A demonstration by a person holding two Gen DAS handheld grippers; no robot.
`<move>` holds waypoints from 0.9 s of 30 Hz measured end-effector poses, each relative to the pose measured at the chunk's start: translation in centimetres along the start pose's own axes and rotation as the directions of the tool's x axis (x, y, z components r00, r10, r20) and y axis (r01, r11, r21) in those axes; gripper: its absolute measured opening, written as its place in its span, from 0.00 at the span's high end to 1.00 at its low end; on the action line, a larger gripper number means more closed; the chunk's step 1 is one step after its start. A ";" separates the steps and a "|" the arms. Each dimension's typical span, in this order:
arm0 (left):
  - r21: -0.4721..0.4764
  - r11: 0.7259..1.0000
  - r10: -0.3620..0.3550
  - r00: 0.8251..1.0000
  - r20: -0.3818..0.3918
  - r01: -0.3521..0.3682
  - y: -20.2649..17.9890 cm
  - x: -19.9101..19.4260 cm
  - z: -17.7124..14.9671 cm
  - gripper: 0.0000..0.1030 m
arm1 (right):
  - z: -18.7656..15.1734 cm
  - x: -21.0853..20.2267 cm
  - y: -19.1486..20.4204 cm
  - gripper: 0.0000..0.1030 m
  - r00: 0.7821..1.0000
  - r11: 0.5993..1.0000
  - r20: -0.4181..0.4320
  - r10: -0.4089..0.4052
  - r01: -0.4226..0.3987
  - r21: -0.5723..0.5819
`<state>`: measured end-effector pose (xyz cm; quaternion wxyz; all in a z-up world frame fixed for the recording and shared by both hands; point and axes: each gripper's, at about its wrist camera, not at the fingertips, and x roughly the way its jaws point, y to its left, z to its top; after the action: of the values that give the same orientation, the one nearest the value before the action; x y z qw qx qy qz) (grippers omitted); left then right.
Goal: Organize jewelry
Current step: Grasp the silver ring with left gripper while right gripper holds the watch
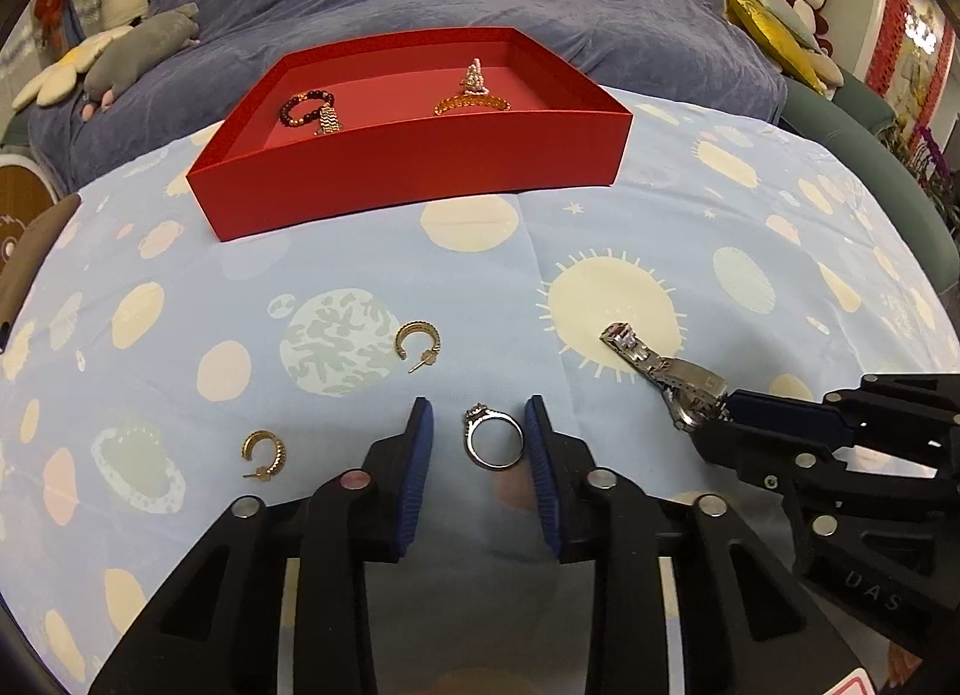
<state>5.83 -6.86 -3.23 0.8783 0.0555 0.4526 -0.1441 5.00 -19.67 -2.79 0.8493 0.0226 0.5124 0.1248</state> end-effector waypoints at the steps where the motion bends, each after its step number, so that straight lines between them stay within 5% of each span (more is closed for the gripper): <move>1: 0.006 1.000 0.003 1.000 0.005 -0.003 0.2 -0.1 -0.1 0.83 | 0.0 0.0 0.0 0.85 1.000 1.000 0.000 0.001 -0.001 0.001; 27: -0.058 0.990 -0.121 0.991 0.064 0.125 3.0 -4.3 0.6 0.84 | 1.5 -2.9 1.0 0.90 0.996 1.000 0.082 0.017 -0.017 -0.004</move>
<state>4.86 -3.23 0.52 0.8823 -0.0043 0.4326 -0.1856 4.84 -19.27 0.58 0.8687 0.0306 0.4765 0.1320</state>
